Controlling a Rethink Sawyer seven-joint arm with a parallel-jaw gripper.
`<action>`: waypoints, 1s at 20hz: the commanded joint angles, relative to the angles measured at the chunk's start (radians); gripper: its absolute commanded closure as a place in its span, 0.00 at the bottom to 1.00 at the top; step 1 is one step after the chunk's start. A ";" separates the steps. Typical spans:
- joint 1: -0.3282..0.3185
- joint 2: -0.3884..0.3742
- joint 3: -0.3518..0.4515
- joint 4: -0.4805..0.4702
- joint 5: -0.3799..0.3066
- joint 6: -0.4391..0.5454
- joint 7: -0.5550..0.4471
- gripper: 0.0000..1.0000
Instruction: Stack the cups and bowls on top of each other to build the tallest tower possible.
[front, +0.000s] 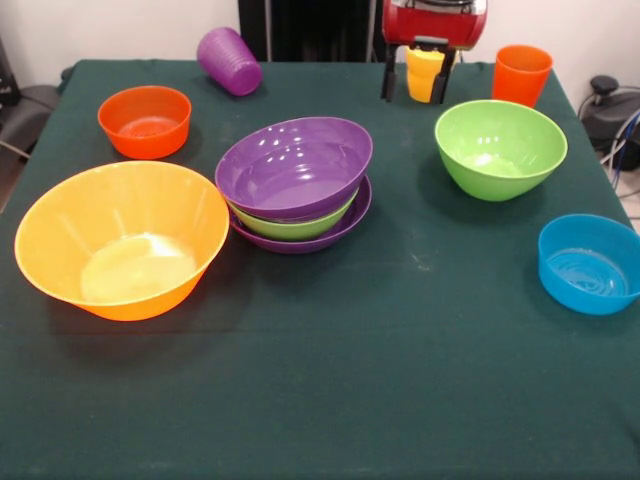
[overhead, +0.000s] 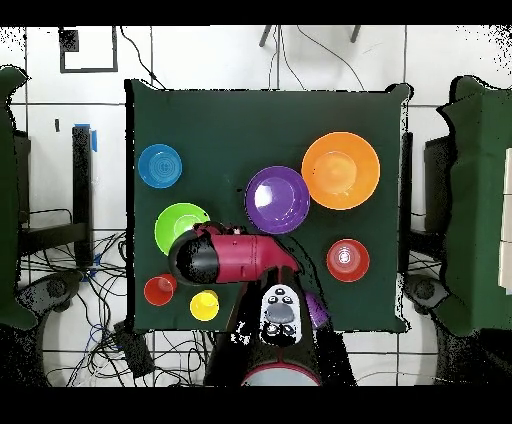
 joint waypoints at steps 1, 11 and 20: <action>0.027 0.097 0.045 0.043 0.002 -0.081 0.167 0.00; 0.089 0.068 0.013 0.063 0.030 -0.079 0.223 0.00; 0.105 0.082 0.007 0.033 0.048 -0.068 0.240 0.00</action>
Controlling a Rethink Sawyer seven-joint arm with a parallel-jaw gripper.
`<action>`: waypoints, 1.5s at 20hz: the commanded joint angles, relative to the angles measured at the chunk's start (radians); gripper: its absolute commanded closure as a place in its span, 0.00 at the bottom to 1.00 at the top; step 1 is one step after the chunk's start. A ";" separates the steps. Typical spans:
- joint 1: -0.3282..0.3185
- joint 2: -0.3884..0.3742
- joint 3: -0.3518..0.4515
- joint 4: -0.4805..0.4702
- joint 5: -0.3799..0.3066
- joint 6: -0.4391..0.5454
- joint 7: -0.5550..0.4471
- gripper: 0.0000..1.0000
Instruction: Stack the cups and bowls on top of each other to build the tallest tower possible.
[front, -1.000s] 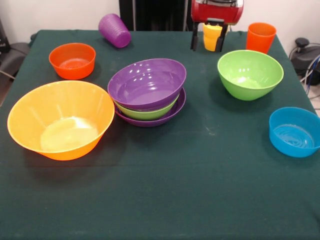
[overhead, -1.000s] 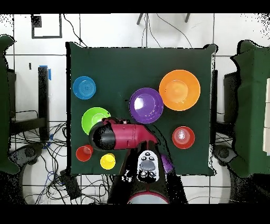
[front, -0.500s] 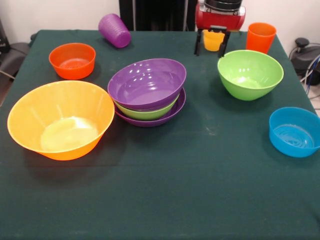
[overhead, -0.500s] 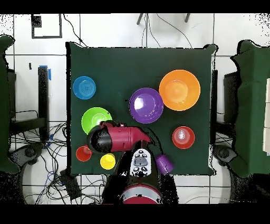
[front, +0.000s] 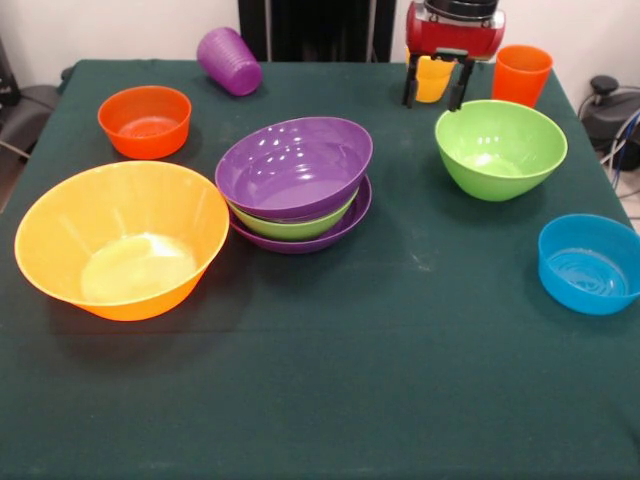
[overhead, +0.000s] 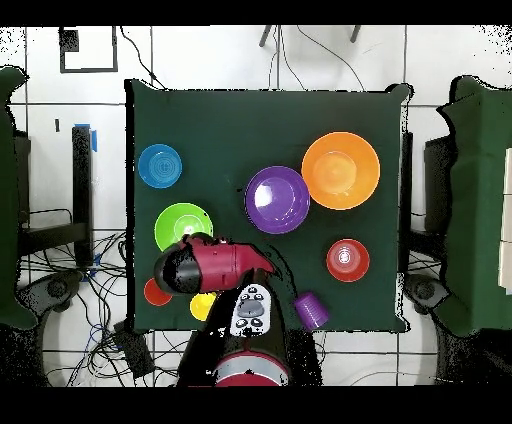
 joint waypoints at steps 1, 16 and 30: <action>0.021 0.037 0.035 0.008 0.045 -0.021 0.185 0.00; 0.033 0.091 0.027 0.015 0.032 -0.107 0.217 0.00; 0.055 0.050 0.017 0.028 0.033 -0.087 0.231 0.00</action>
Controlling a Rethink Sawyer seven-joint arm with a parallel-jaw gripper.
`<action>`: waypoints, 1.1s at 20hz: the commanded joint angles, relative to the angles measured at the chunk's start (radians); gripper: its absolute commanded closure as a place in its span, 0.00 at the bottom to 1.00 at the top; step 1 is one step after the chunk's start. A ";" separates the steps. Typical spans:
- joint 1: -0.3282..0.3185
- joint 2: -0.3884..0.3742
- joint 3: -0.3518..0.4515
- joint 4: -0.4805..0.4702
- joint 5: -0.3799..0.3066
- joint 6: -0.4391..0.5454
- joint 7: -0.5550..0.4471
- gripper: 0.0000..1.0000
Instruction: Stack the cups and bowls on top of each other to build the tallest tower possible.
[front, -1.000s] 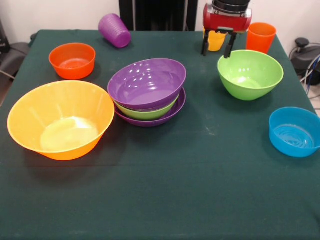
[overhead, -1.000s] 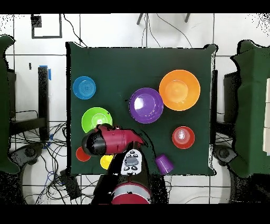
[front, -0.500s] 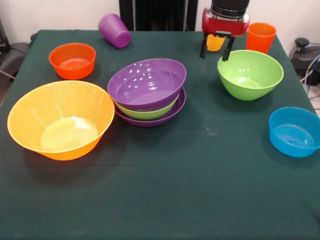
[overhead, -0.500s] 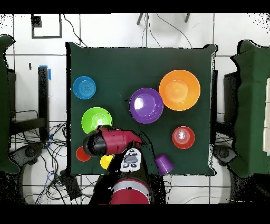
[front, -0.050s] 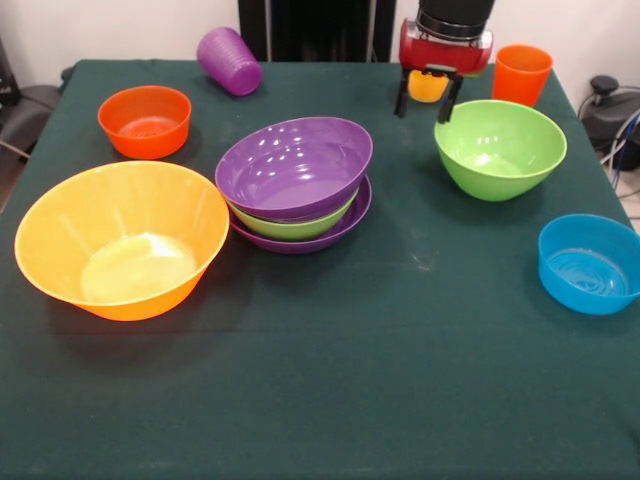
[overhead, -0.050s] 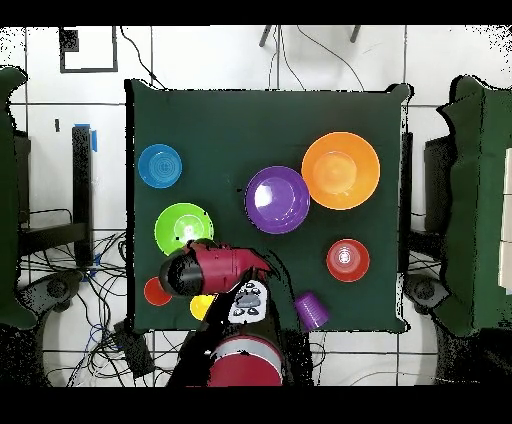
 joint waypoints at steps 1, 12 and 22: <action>0.039 -0.046 0.046 0.038 0.035 -0.025 0.178 0.00; 0.080 -0.140 0.063 -0.010 0.119 0.139 0.180 0.00; 0.157 -0.069 0.016 -0.110 0.187 0.141 0.187 0.00</action>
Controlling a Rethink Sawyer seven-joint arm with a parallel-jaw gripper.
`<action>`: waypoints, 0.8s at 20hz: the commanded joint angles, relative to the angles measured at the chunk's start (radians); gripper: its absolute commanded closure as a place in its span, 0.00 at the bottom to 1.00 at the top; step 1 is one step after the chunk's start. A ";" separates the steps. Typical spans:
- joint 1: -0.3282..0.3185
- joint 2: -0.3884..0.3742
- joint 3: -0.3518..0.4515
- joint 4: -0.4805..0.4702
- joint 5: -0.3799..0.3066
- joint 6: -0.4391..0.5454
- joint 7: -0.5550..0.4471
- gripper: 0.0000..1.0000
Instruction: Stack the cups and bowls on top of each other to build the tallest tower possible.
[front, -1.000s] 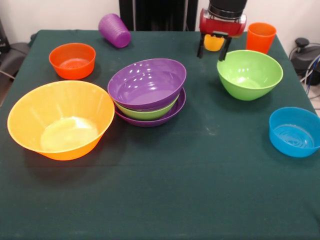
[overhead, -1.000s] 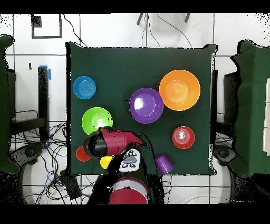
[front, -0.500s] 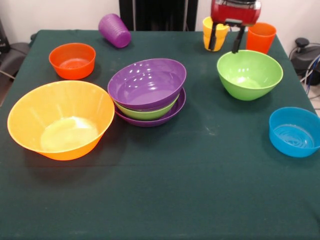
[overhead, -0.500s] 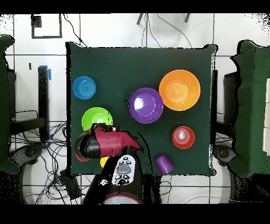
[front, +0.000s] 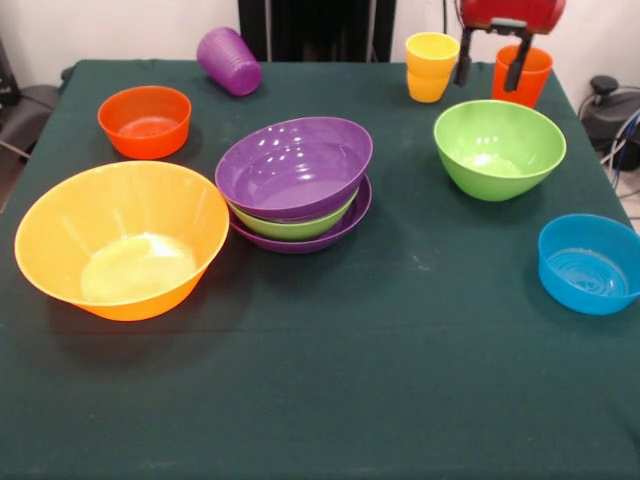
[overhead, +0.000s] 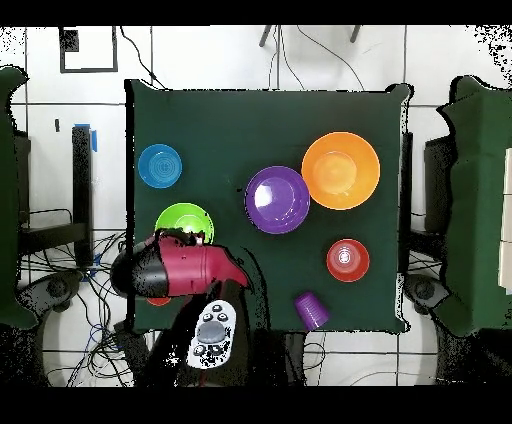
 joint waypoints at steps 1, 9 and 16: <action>0.057 0.089 0.029 -0.113 0.066 0.072 0.188 0.00; 0.109 0.226 -0.008 -0.252 0.134 0.055 0.198 0.00; 0.102 0.280 -0.007 -0.358 0.163 0.104 0.151 0.00</action>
